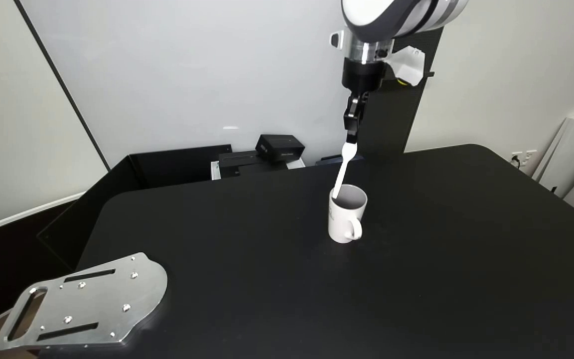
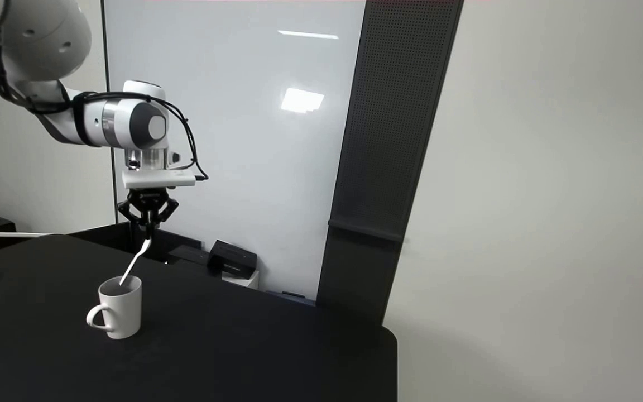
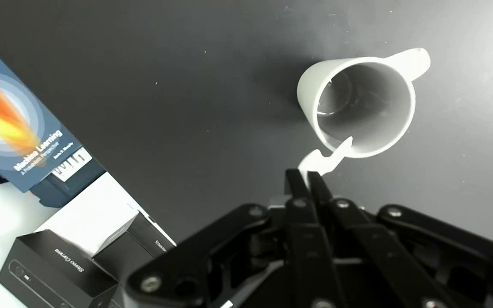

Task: Remove the white spoon from the white mug

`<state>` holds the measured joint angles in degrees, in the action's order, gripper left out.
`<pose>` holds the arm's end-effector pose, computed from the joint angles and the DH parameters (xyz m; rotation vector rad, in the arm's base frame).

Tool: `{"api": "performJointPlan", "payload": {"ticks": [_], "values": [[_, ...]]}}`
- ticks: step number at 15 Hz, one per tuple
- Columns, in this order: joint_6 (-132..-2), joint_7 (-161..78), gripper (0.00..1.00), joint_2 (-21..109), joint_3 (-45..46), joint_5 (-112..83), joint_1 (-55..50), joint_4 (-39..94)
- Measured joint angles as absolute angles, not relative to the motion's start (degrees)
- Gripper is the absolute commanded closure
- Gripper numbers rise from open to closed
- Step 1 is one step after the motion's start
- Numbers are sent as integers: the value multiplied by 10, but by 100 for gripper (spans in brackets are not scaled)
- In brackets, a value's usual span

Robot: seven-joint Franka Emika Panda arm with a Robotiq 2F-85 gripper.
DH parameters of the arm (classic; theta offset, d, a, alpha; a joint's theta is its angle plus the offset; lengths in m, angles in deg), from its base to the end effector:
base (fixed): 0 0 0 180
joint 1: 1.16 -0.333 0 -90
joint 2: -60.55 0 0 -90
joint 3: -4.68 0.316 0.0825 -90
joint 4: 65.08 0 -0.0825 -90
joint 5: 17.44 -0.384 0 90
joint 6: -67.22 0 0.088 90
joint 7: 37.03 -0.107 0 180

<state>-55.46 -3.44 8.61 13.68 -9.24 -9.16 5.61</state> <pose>0.7336 0.1849 0.2234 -2.8286 -1.3654 -0.0187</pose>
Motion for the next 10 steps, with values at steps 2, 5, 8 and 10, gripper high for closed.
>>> {"api": "performJointPlan", "payload": {"ticks": [2, 5, 8, 10], "values": [[-534, -36, 99, 100, 136, -92, -93, 53], [-502, -36, 99, 122, 128, -89, -92, 53], [-471, -37, 99, 139, 113, -82, -88, 54], [-451, -37, 99, 145, 103, -81, -80, 56]]}}
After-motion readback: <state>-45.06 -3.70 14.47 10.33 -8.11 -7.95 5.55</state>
